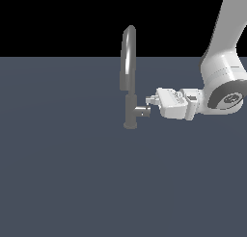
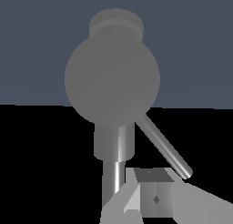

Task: Turn on the faucet by rotating a designated handle.

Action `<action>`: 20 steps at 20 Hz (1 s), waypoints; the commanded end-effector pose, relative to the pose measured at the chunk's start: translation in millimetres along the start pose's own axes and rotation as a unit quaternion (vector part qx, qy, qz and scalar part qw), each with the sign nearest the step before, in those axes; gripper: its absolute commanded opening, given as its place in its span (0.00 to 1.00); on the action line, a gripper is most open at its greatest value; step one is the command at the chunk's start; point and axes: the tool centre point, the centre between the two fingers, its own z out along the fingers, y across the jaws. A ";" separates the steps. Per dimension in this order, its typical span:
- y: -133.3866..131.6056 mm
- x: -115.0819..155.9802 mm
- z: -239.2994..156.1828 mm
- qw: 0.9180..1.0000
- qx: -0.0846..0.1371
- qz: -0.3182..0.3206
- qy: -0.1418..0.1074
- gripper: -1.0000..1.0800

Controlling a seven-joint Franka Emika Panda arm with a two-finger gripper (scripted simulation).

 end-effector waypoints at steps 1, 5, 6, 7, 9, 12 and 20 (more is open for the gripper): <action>15.1 9.7 -0.1 1.000 -0.003 0.009 -0.003 0.00; 13.2 3.9 -0.2 1.000 -0.002 -0.001 -0.002 0.00; 17.4 9.9 -0.2 1.000 -0.003 0.001 -0.002 0.00; 21.6 16.0 -0.1 1.000 -0.003 0.003 -0.002 0.00; 30.2 28.3 -0.1 1.000 -0.003 0.006 -0.003 0.00; 38.8 40.7 -0.1 1.000 -0.004 0.009 -0.003 0.00; 38.3 66.5 0.1 1.000 -0.004 0.007 -0.003 0.00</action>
